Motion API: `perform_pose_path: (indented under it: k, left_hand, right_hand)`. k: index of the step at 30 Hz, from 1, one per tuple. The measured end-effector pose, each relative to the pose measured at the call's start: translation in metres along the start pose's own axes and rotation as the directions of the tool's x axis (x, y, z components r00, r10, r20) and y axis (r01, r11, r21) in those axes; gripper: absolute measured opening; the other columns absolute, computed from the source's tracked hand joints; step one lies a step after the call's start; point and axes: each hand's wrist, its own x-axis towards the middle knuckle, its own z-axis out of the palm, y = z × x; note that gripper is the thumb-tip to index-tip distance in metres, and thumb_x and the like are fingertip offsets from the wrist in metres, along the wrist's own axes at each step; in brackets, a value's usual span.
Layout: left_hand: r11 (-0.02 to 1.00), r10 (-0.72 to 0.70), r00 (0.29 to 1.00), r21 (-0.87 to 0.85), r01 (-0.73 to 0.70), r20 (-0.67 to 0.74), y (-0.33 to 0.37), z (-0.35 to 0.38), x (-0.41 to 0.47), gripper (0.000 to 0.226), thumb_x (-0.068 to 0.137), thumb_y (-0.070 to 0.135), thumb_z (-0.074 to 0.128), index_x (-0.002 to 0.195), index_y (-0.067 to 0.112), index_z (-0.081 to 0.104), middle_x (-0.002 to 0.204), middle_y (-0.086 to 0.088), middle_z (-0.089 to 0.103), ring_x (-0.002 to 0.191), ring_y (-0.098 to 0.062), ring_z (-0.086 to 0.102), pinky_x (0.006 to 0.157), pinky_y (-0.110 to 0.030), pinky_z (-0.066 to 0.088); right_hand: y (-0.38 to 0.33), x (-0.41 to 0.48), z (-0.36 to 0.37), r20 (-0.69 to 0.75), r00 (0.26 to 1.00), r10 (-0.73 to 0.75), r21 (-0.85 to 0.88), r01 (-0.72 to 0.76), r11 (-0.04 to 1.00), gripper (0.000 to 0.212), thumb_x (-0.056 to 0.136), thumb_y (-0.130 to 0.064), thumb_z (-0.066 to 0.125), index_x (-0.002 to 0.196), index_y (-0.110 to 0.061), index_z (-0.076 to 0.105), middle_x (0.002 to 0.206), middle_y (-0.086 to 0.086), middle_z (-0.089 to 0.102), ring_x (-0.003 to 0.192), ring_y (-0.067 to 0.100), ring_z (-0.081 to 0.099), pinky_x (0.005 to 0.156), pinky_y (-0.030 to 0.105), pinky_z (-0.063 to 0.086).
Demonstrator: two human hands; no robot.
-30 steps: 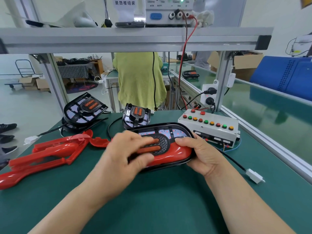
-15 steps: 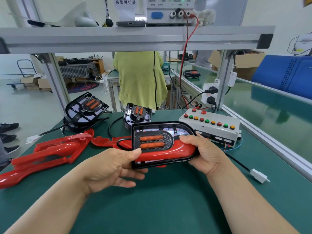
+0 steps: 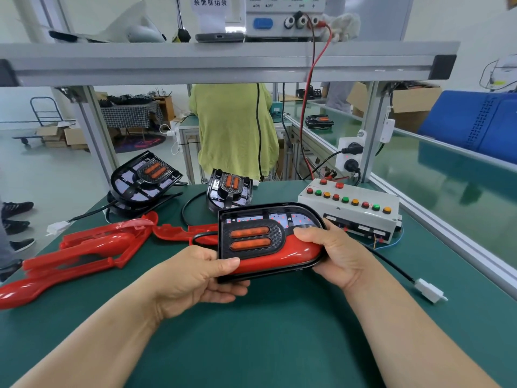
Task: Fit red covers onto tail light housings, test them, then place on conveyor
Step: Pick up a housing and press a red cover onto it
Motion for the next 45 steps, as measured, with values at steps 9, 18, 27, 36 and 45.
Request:
perform_pose_path:
  k: [9, 18, 27, 36, 45]
  left_hand:
    - [1.000, -0.006, 1.000, 0.006, 0.007, -0.014, -0.001, 0.000, 0.002, 0.039, 0.074, 0.030, 0.068, 0.103, 0.004, 0.071, 0.102, -0.021, 0.074, 0.082, -0.024, 0.073, 0.076, -0.032, 0.059]
    - [1.000, -0.013, 1.000, 0.019, 0.012, 0.018, -0.002, -0.002, 0.003, 0.044, 0.074, 0.033, 0.069, 0.108, 0.005, 0.071, 0.104, -0.021, 0.074, 0.083, -0.025, 0.073, 0.070, -0.030, 0.058]
    - [0.997, -0.024, 0.999, 0.078, 0.022, 0.023, -0.002, -0.003, 0.002, 0.049, 0.074, 0.036, 0.071, 0.110, 0.003, 0.067, 0.104, -0.019, 0.074, 0.083, -0.024, 0.073, 0.068, -0.028, 0.057]
    - [0.863, 0.223, 0.910, 0.505, -0.018, -0.349, 0.009, -0.032, -0.006, 0.043, 0.082, 0.057, 0.066, 0.079, 0.014, 0.072, 0.071, -0.002, 0.075, 0.055, -0.011, 0.066, 0.055, -0.022, 0.049]
    - [0.502, 0.248, 0.567, 0.604, 0.618, -0.786, 0.021, -0.112, -0.030, 0.022, 0.083, 0.037, 0.074, 0.086, 0.015, 0.072, 0.094, -0.012, 0.069, 0.092, -0.030, 0.064, 0.085, -0.039, 0.052]
  right_hand:
    - [0.000, -0.001, -0.001, 0.016, 1.000, 0.000, -0.015, 0.000, 1.000, 0.041, 0.068, 0.003, 0.069, 0.108, -0.007, 0.071, 0.108, 0.021, 0.073, 0.087, 0.031, 0.073, 0.074, 0.042, 0.062]
    - [0.002, 0.000, -0.005, 0.045, 0.999, 0.018, 0.001, -0.018, 1.000, 0.039, 0.067, 0.006, 0.070, 0.102, -0.009, 0.075, 0.107, 0.020, 0.073, 0.086, 0.030, 0.073, 0.075, 0.042, 0.062]
    - [0.001, 0.001, -0.007, 0.035, 0.999, 0.036, 0.000, -0.036, 0.999, 0.042, 0.063, 0.002, 0.074, 0.102, -0.010, 0.076, 0.107, 0.019, 0.074, 0.087, 0.030, 0.074, 0.075, 0.042, 0.062]
    - [0.001, -0.001, -0.005, -0.010, 0.999, 0.042, 0.002, -0.042, 0.999, 0.029, 0.067, -0.009, 0.074, 0.096, -0.013, 0.079, 0.105, 0.018, 0.075, 0.085, 0.030, 0.075, 0.074, 0.045, 0.062]
    - [0.000, -0.003, -0.002, -0.007, 0.999, 0.043, -0.044, -0.043, 0.998, 0.024, 0.070, -0.014, 0.073, 0.093, -0.015, 0.081, 0.104, 0.018, 0.075, 0.083, 0.029, 0.075, 0.077, 0.048, 0.061]
